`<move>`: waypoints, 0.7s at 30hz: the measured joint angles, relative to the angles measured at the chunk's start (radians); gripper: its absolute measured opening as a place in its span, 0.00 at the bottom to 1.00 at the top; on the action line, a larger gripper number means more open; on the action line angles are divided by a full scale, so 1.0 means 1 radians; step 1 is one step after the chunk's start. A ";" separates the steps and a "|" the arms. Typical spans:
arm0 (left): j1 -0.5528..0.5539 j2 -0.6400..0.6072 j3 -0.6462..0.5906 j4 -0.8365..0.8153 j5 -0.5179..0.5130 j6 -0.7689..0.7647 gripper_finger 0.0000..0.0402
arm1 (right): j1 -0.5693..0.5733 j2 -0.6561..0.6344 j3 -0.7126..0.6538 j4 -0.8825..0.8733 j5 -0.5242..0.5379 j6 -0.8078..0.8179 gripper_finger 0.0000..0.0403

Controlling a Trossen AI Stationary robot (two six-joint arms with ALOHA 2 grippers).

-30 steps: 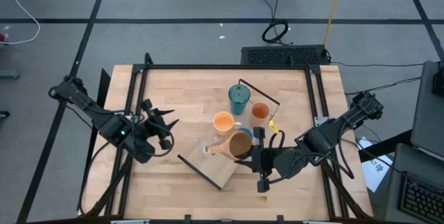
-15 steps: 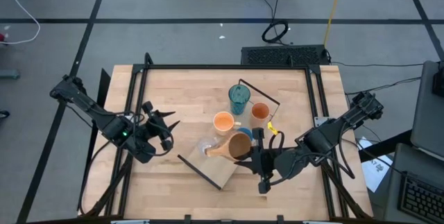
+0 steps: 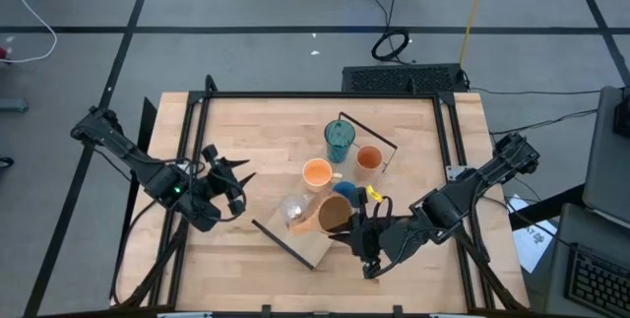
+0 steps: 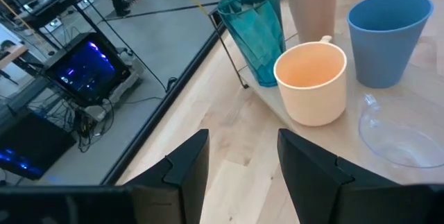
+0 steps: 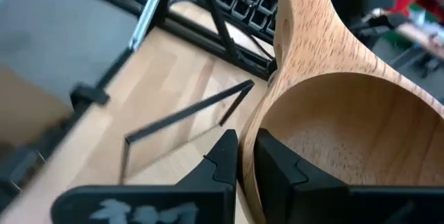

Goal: Stack small to large cups/mugs on shelf
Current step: Put the brown wooden mug on the shelf

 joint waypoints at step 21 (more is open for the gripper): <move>-0.015 0.000 0.000 0.001 0.001 -0.004 0.43 | 0.018 0.041 -0.029 0.002 0.000 0.211 0.05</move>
